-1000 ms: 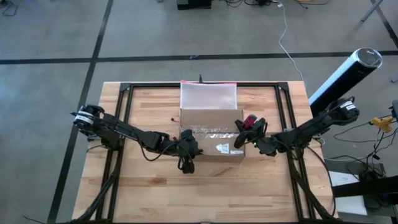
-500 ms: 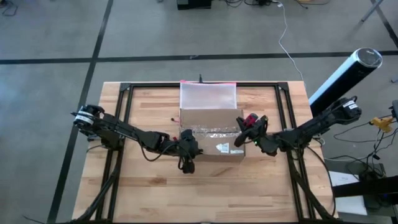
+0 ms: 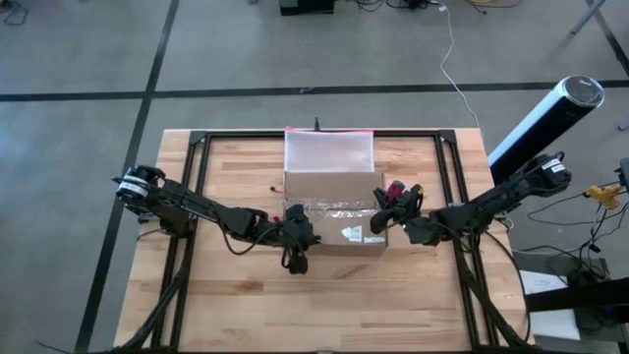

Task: Unpack boxes
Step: Open the cardboard box using the box cutter

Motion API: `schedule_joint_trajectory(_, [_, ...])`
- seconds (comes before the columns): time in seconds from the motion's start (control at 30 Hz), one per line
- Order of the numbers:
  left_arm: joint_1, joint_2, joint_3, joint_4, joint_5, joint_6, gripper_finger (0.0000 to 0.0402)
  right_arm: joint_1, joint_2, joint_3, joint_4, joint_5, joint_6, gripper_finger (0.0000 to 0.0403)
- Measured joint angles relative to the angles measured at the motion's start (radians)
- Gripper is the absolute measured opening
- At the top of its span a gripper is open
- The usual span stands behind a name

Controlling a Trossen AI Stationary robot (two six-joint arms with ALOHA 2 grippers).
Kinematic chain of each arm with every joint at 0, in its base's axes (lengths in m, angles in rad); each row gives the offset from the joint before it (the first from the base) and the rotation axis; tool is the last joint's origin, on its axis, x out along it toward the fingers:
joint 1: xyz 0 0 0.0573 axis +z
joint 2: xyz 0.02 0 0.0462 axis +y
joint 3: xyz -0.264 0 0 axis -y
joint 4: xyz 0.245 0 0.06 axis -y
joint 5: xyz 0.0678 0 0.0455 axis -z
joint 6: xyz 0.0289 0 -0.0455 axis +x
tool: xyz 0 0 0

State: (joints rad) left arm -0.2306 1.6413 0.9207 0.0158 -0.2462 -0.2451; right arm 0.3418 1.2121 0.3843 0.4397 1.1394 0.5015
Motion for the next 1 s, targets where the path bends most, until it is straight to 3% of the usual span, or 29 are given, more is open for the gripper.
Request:
schedule_joint_trajectory(0.2, [0.000,0.000,0.000,-0.002,-0.002,-0.003,0.0000,0.009,0.000,0.003,-0.032,-0.007,0.045,0.0005])
schedule_joint_trajectory(0.57, [0.002,0.000,0.000,-0.003,-0.012,-0.007,0.0000,0.010,-0.001,0.066,-0.037,-0.021,-0.051,0.0005])
schedule_joint_trajectory(1.0, [0.002,0.000,0.000,-0.007,-0.014,-0.007,0.0000,0.010,-0.001,0.071,-0.076,-0.013,-0.057,0.0005])
